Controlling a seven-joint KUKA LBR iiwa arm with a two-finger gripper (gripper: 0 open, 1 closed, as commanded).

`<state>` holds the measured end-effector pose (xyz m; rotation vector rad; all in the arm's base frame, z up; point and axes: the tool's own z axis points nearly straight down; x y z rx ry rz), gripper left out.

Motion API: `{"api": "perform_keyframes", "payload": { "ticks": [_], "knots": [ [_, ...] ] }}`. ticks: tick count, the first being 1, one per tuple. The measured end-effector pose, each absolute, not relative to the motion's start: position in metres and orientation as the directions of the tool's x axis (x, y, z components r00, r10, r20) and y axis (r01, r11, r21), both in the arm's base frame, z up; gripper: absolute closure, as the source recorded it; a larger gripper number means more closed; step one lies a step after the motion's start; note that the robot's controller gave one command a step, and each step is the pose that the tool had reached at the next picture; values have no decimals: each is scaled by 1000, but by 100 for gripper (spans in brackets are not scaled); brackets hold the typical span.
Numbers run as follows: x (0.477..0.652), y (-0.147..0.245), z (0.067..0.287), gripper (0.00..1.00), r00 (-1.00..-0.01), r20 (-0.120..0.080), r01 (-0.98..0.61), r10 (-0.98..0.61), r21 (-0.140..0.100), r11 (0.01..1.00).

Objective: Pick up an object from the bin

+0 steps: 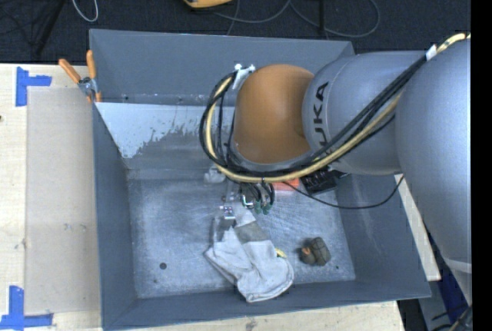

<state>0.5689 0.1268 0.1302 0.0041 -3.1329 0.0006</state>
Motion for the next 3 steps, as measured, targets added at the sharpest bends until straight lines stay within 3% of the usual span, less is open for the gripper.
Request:
{"api": "perform_keyframes", "payload": {
  "ticks": [2,3],
  "knots": [
    [572,125,133,0,-1000,-2,-5,-5,2,1000],
    [576,122,90,0,-999,1,-35,-35,-5,999]
  ]
}}
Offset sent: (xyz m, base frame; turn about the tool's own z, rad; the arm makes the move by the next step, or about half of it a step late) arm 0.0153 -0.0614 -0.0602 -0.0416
